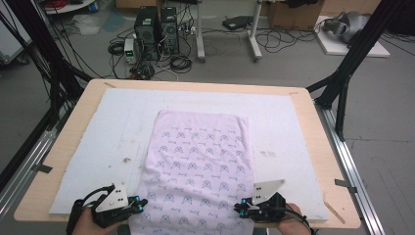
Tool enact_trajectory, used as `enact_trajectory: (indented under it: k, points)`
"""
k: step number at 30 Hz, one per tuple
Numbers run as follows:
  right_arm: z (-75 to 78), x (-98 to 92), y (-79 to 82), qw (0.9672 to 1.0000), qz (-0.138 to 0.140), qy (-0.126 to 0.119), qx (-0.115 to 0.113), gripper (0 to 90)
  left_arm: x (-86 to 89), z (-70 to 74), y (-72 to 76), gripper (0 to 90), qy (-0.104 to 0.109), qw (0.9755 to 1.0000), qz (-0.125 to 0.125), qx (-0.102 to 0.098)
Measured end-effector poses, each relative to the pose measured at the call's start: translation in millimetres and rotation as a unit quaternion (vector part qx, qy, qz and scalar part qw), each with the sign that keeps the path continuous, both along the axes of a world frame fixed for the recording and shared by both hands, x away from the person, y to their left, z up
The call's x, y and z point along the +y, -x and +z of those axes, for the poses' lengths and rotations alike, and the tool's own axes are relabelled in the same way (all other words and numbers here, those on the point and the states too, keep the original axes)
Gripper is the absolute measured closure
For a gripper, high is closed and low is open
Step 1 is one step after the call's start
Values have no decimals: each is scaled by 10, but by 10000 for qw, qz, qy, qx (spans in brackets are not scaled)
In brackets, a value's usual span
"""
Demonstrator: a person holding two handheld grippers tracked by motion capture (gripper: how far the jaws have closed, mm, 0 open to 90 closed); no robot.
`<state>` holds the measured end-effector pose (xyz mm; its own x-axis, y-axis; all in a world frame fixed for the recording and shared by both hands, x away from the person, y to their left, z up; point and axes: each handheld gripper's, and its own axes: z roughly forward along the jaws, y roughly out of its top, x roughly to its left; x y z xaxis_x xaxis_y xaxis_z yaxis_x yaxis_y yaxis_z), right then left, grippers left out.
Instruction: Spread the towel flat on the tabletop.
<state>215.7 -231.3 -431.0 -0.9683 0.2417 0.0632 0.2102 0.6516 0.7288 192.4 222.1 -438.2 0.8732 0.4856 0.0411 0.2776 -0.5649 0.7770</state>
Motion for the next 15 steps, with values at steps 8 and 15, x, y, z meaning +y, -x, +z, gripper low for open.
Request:
enact_trajectory:
  k: [8, 15]
  points:
    - [40, 47, -229, 9991, -419, -9, -95, 675, -101, -13, -194, 654, 38, 10000, 23, 17]
    - [-1, 160, -284, 9992, -383, -73, -30, 599, -120, -102, -196, 841, 52, 10000, -82, -17]
